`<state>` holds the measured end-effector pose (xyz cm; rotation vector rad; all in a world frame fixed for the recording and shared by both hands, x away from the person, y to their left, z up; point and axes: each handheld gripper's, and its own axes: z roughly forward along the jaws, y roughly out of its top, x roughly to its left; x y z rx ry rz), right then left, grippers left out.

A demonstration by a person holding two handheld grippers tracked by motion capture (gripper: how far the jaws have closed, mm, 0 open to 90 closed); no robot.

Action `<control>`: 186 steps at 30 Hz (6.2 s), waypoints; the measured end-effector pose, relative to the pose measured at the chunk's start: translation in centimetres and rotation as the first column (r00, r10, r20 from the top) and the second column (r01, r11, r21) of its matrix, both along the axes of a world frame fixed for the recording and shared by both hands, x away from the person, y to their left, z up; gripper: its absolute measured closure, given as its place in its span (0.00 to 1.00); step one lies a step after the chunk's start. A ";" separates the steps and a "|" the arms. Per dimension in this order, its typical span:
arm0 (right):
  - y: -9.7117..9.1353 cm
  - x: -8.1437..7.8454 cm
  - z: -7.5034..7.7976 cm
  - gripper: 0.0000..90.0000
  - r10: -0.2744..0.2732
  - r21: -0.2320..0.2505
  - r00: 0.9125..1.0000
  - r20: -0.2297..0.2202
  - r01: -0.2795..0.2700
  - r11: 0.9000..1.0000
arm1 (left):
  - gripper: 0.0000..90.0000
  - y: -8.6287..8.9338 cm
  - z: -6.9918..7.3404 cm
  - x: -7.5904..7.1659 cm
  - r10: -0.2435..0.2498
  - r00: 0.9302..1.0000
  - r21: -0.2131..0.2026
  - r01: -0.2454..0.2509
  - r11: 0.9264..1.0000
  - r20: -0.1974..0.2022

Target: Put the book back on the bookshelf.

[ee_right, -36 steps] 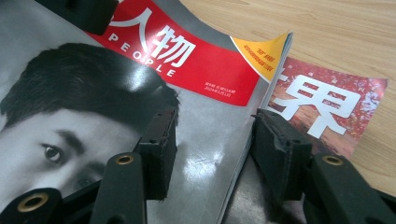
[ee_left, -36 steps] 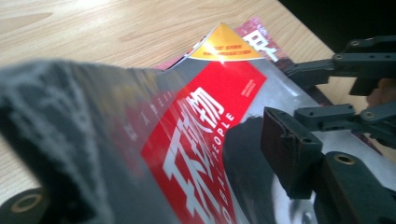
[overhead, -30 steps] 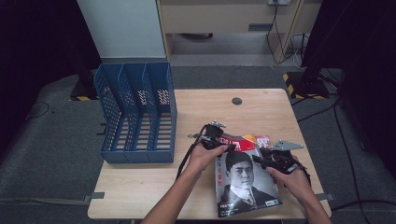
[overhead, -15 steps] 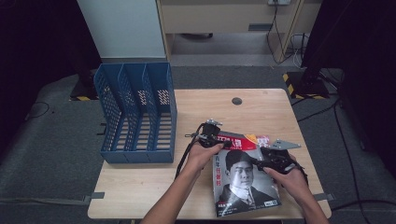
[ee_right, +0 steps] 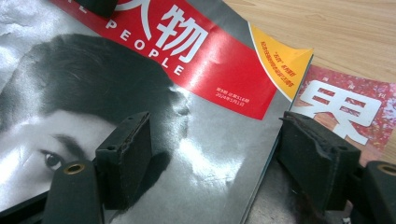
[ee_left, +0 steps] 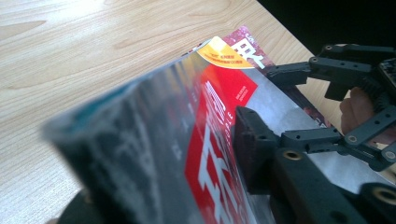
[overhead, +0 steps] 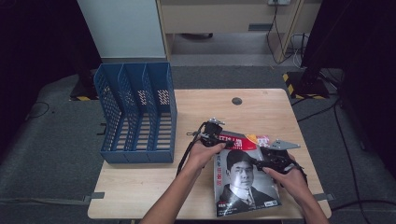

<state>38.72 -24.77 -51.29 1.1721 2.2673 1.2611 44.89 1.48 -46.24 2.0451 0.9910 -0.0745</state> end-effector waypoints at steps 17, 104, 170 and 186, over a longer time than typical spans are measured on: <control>-0.1 -0.1 -0.1 0.33 0.004 -0.021 1.000 0.021 -0.004 1.000 | 0.88 0.1 0.3 0.3 0.016 1.000 -0.002 -0.016 1.000 -0.001; -7.3 0.4 -0.9 0.52 -0.385 -0.126 0.922 0.044 0.388 0.913 | 0.96 7.4 15.5 -1.2 0.135 0.944 -0.221 -0.069 0.973 0.301; -6.7 0.7 -2.4 0.39 -0.357 -0.159 0.934 -0.007 0.351 0.923 | 0.96 21.4 18.3 -3.2 0.394 0.834 -0.339 -0.269 0.901 0.387; -6.5 0.6 -2.4 0.36 -0.345 -0.157 0.938 -0.012 0.339 0.928 | 0.96 25.5 17.6 -4.0 0.451 0.810 -0.379 -0.310 0.872 0.375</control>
